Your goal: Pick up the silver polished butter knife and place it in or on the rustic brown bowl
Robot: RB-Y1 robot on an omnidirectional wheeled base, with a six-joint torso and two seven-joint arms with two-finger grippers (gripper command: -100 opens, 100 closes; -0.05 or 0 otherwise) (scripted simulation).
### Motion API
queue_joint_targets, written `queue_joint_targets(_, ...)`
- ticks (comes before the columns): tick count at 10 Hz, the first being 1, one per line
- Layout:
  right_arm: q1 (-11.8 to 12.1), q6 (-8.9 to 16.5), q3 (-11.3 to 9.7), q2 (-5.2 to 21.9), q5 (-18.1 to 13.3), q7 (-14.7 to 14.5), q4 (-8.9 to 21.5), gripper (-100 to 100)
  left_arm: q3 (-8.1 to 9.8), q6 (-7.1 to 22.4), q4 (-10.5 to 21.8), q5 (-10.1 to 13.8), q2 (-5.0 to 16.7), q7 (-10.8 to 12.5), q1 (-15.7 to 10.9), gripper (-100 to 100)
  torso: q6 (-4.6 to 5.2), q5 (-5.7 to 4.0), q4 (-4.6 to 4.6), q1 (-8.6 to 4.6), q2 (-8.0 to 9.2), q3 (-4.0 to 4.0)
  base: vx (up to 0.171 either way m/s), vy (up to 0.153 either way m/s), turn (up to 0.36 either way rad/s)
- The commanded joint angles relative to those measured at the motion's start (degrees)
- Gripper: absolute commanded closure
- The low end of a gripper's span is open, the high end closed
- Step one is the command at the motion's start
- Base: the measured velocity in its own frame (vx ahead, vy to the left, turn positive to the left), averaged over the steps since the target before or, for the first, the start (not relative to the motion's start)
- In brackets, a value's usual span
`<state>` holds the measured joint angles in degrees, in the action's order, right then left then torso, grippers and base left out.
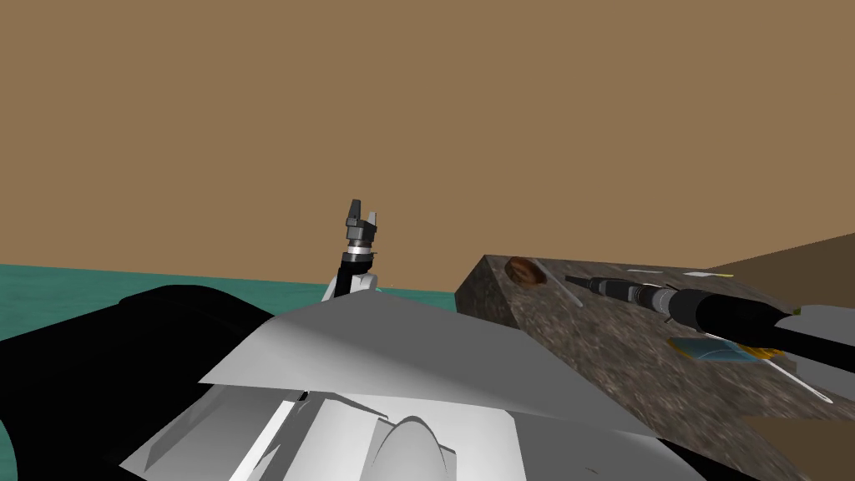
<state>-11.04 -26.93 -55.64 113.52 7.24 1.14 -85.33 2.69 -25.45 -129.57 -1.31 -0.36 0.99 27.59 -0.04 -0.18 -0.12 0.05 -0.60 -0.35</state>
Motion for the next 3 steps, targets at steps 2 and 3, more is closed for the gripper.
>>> queue_joint_targets(2, 0.0, 0.0, 0.0, 0.0, 0.0, 0.0, 0.0, 0, 0.0, 0.0, 0.0, 0.0, 0.0, 0.0, 0.0, 0, 0.0, 0.0, 0.0, 0.0, 0.0, 0.0, 0.0, 0.0, 0.0)
queue_joint_targets(3, 0.0, 0.0, 0.0, 0.0, 0.0, 0.0, 0.0, 0, 0.0, 0.0, 0.0, 0.0, 0.0, 0.0, 0.0, 0, 0.0, 0.0, 0.0, 0.0, 0.0, 0.0, 0.0, 0.0, 0.0)
